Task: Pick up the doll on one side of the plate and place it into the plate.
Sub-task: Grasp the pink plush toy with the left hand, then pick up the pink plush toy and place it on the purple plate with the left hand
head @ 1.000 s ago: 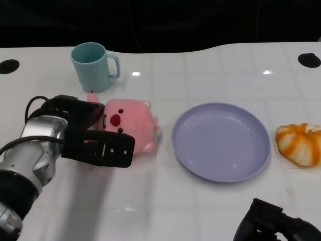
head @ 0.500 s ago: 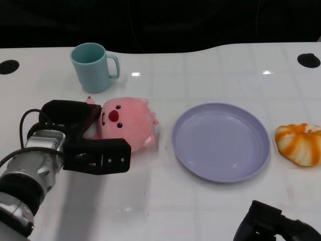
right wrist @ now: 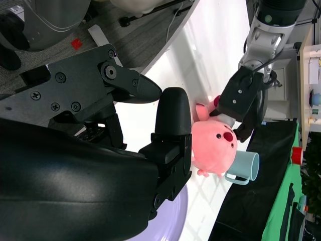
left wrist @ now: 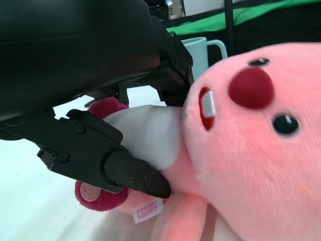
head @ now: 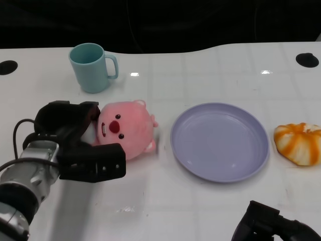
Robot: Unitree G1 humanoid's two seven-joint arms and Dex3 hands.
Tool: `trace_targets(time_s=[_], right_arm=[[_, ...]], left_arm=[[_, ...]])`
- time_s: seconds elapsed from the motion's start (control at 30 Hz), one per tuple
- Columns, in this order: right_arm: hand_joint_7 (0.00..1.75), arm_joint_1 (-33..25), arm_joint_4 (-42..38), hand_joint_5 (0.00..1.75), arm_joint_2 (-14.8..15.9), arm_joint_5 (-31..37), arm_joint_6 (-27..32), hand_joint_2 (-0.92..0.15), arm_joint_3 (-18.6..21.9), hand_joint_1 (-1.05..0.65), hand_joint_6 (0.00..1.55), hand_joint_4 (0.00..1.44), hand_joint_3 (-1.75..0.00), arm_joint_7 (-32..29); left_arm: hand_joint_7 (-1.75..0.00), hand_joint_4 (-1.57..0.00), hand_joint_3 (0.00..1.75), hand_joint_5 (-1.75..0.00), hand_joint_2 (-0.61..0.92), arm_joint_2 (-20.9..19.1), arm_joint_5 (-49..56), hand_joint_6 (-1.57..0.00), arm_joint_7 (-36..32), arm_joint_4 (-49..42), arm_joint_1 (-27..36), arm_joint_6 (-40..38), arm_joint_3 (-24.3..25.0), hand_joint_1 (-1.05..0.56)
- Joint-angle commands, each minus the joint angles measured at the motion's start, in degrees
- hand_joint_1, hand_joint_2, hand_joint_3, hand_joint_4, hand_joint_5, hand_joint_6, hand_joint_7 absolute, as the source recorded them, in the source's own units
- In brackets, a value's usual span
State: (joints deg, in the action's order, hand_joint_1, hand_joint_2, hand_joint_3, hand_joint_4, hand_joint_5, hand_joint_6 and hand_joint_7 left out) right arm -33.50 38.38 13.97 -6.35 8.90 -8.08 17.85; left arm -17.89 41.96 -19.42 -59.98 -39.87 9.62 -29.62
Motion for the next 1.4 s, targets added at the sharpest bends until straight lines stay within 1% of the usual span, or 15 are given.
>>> trace_targets(time_s=[0.03, 0.1, 0.13, 0.17, 0.2, 0.27, 0.47, 0.67, 0.83, 0.9, 1.07, 1.2, 1.23, 1.37, 1.4], right_arm=[[1.69, 0.2, 0.1, 1.75, 0.2, 0.6, -0.6, -0.74, -0.2, -0.18, 0.44, 0.64, -0.82, -0.5], [1.69, 0.6, 0.1, 1.75, 0.1, 0.6, -0.3, -0.74, -0.3, -0.18, 0.44, 0.65, -0.82, -0.7], [1.69, 0.7, 0.1, 1.75, 0.0, 0.4, -0.2, -0.74, -0.3, -0.18, 0.44, 0.65, -0.82, -0.8], [1.69, 0.9, -0.1, 1.75, -0.1, 0.4, -0.2, -0.74, -0.4, -0.18, 0.44, 0.65, -0.82, -0.9], [1.69, 1.2, -0.2, 1.75, -0.2, 0.4, 0.0, -0.74, -0.5, -0.18, 0.44, 0.65, -0.82, -1.0], [1.69, 1.7, -0.5, 1.75, -0.4, 0.4, 0.4, -0.74, -0.8, -0.19, 0.45, 0.65, -0.82, -1.2], [1.7, 3.0, -0.6, 1.75, -0.7, 0.5, 1.2, -0.73, -1.4, -0.19, 0.46, 0.68, -0.84, -1.8], [1.71, 3.4, -0.6, 1.75, -0.9, 0.6, 1.4, -0.72, -2.0, -0.17, 0.45, 0.68, -0.86, -2.3], [1.71, 3.6, -0.4, 1.75, -0.8, 0.3, 2.4, -0.72, -1.9, -0.17, 0.45, 0.68, -0.87, -2.8], [1.7, 3.8, -0.5, 1.75, -0.7, 0.4, 2.5, -0.72, -1.9, -0.17, 0.45, 0.67, -0.87, -2.8], [1.7, 4.5, -0.8, 1.75, -0.3, 0.6, 2.5, -0.72, -1.6, -0.18, 0.45, 0.68, -0.87, -2.7], [1.68, 4.3, -0.7, 1.75, -0.1, 0.3, 2.9, -0.73, -1.5, -0.17, 0.45, 0.67, -0.85, -2.4], [1.68, 4.2, -0.5, 1.75, -0.1, 0.2, 3.1, -0.73, -1.5, -0.17, 0.45, 0.67, -0.85, -2.4], [1.67, 3.8, -0.4, 1.75, 0.1, 0.3, 2.6, -0.74, -1.6, -0.16, 0.45, 0.66, -0.84, -2.3], [1.67, 3.6, -0.4, 1.75, 0.0, 0.2, 2.3, -0.75, -1.7, -0.16, 0.45, 0.66, -0.84, -2.3]], left_arm=[[-1.74, -0.84, 0.3, -1.75, 0.92, -1.2, -2.6, -0.62, 0.9, 2.1, 3.6, 1.3, 2.0, -0.21], [-1.75, -0.84, 0.34, -1.75, 0.89, -1.7, -4.3, -0.63, 1.9, 4.6, 4.4, 1.5, 3.5, -0.19], [-1.75, -0.84, 0.46, -1.75, 0.83, -1.9, -5.1, -0.63, 2.5, 5.9, 4.9, 1.5, 4.2, -0.18], [-1.75, -0.85, 0.66, -1.75, 0.74, -2.2, -5.9, -0.65, 3.3, 7.4, 5.4, 1.6, 4.9, -0.18], [-1.75, -0.86, 0.74, -1.75, 0.7, -2.6, -6.5, -0.65, 3.8, 8.9, 5.9, 1.8, 5.5, -0.18], [-1.75, -0.87, 0.83, -1.75, 0.66, -3.4, -7.5, -0.67, 5.2, 12.3, 6.9, 1.6, 6.8, -0.18], [-1.75, -0.88, 0.92, -1.75, 0.59, -4.7, -7.7, -0.68, 9.4, 20.9, 8.5, -1.9, 9.0, -0.16], [-1.75, -0.89, 0.94, -1.75, 0.56, -4.7, -8.9, -0.7, 12.1, 26.5, 9.9, -3.4, 11.2, -0.15], [-1.75, -0.92, 1.08, -1.75, 0.5, -4.5, -9.6, -0.75, 13.2, 31.4, 11.5, -3.6, 12.3, -0.16], [-1.75, -0.91, 1.14, -1.75, 0.49, -3.8, -9.9, -0.75, 14.2, 34.1, 11.9, -4.8, 12.7, -0.15], [-1.75, -0.92, 1.18, -1.75, 0.48, -1.4, -10.5, -0.75, 17.3, 40.0, 11.5, -8.2, 13.1, -0.17], [-1.75, -0.95, 1.33, -1.75, 0.4, 2.1, -9.7, -0.78, 16.9, 39.0, 8.9, -7.9, 11.8, -0.17], [-1.75, -0.95, 1.34, -1.75, 0.4, 2.9, -9.3, -0.78, 16.8, 38.6, 8.2, -8.1, 11.3, -0.17], [-1.75, -0.95, 1.31, -1.75, 0.37, 4.9, -8.2, -0.76, 16.2, 36.9, 6.6, -7.8, 10.4, -0.18], [-1.75, -0.95, 1.3, -1.75, 0.37, 6.0, -8.0, -0.76, 16.3, 36.0, 5.7, -8.4, 9.9, -0.18]])
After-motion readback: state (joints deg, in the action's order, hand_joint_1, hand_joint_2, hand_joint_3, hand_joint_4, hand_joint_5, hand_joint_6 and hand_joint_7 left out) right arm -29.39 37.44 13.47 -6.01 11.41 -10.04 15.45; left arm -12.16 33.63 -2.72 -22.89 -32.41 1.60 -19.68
